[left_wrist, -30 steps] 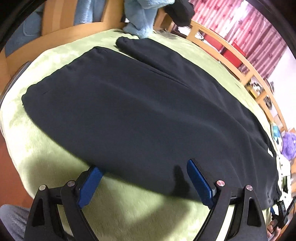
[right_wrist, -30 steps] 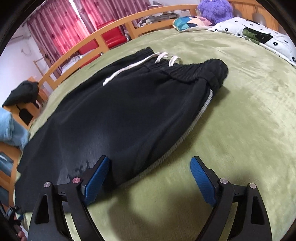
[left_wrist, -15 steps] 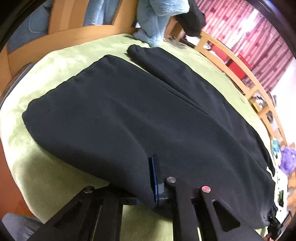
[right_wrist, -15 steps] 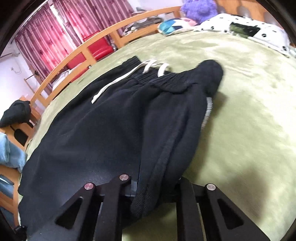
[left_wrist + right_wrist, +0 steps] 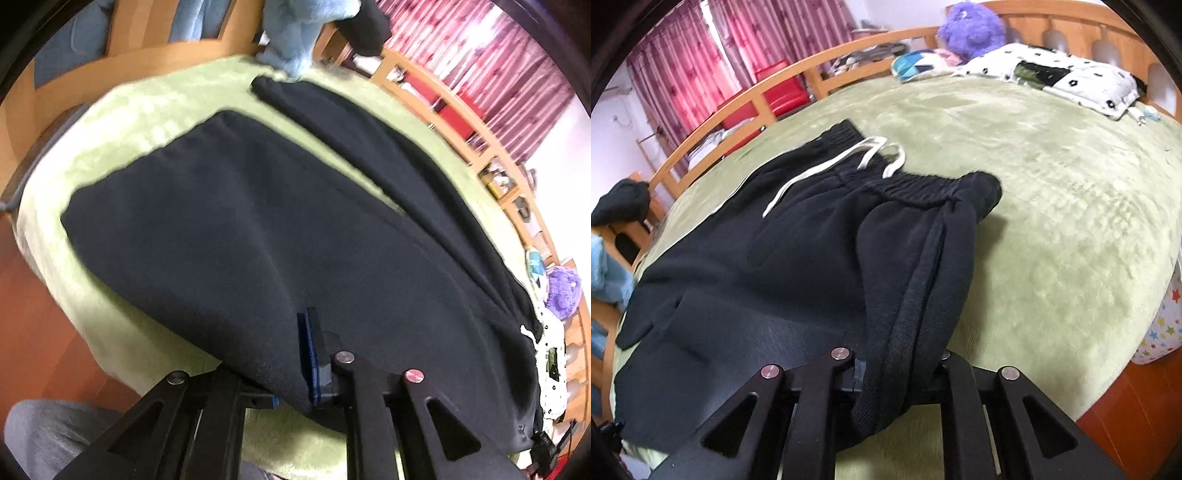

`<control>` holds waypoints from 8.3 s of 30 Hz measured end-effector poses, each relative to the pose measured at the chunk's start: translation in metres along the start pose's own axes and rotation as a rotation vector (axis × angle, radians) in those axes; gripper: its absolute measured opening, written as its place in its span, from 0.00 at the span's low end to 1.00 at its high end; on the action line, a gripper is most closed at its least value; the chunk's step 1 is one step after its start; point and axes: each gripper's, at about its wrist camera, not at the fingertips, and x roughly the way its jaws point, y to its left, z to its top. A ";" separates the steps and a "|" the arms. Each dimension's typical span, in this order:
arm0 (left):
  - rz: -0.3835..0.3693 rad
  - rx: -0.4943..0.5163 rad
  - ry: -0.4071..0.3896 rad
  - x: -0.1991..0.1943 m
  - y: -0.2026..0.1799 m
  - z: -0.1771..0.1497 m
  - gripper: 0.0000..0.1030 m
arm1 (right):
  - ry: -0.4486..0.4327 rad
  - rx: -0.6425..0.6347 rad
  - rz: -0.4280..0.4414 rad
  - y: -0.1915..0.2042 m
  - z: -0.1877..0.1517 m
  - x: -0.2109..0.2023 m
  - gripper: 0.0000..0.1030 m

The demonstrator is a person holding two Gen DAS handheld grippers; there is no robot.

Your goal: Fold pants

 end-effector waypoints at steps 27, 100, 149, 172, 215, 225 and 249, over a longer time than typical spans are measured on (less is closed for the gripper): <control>-0.103 0.080 -0.235 -0.055 -0.133 0.150 0.08 | -0.151 0.002 0.272 0.118 0.144 -0.021 0.14; -0.103 0.088 0.012 0.073 -0.163 0.050 0.10 | -0.030 0.174 0.089 0.006 0.119 0.046 0.11; -0.049 0.121 -0.099 0.023 -0.167 0.158 0.71 | -0.032 -0.041 0.196 0.088 0.031 -0.033 0.59; -0.059 0.036 -0.072 0.039 -0.040 0.084 0.70 | 0.005 -0.077 0.229 0.098 0.018 -0.030 0.59; -0.106 0.233 -0.096 0.030 -0.095 0.157 0.50 | 0.039 -0.284 0.099 0.125 0.013 -0.012 0.59; -0.036 0.271 0.038 0.117 -0.110 0.179 0.41 | 0.067 -0.100 0.104 0.094 0.029 0.000 0.59; 0.064 0.218 -0.112 0.074 -0.092 0.189 0.56 | 0.190 -0.301 -0.111 0.122 0.010 0.047 0.71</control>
